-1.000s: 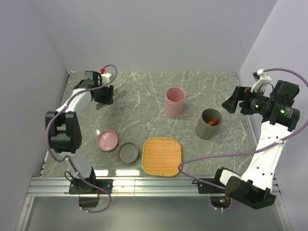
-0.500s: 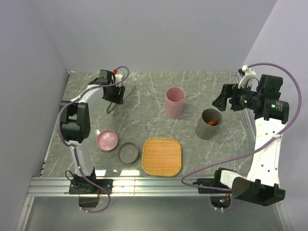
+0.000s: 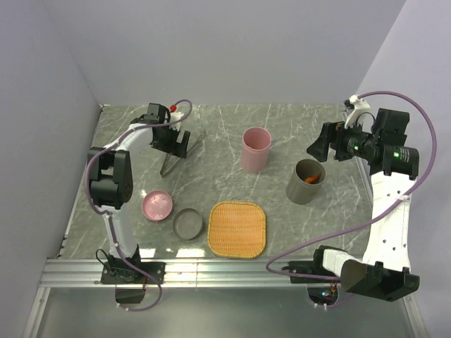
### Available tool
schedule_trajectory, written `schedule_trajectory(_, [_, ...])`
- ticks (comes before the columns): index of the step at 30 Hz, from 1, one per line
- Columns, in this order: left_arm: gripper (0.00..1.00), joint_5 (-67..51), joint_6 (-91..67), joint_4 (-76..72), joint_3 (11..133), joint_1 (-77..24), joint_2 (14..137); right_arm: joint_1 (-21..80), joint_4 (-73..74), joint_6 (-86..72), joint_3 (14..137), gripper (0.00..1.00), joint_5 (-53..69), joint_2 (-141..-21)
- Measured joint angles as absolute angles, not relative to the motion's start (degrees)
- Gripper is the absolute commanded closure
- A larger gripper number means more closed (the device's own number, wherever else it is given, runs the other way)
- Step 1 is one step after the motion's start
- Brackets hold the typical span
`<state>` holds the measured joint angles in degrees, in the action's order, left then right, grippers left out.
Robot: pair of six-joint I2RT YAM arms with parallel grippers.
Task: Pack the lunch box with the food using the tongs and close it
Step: Put down the clamp, then pick up the lid of the lunch box with the left arm
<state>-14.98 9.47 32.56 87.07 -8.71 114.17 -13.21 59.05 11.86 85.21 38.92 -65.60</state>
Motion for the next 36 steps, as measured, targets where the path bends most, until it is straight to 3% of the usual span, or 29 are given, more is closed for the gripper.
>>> schedule_trajectory(4, [0.03, -22.5, 16.6, 37.6, 86.5, -8.7, 107.8, -12.0, 58.4, 11.8, 83.6, 0.0, 39.9, -65.1])
schedule_trajectory(9, [0.09, -33.6, 33.9, 47.6, 81.8, -8.8, 90.9, -9.3, 57.8, 11.6, 79.7, 0.0, 40.0, -63.1])
schedule_trajectory(11, [0.16, -36.2, 40.9, 52.7, 79.3, -9.2, 85.1, -8.2, 57.7, 11.4, 78.9, 0.0, 39.9, -62.5])
schedule_trajectory(17, [0.17, -37.4, 58.3, 63.0, 67.7, -12.1, 75.4, -6.5, 57.1, 10.3, 78.7, 0.0, 38.7, -62.1])
schedule_trajectory(24, [0.18, -31.6, 68.3, 63.8, 46.9, -22.8, 57.0, -6.0, 56.6, 9.6, 78.7, 0.0, 37.5, -62.1])
schedule_trajectory(33, [0.29, -27.6, 67.1, 52.0, 37.1, -33.9, 58.0, -5.8, 56.6, 9.2, 78.7, 0.0, 35.9, -62.1])
schedule_trajectory(36, [0.37, -26.4, 66.0, 48.5, 35.6, -37.5, 59.2, -5.8, 56.6, 9.1, 78.7, 0.0, 35.5, -62.1])
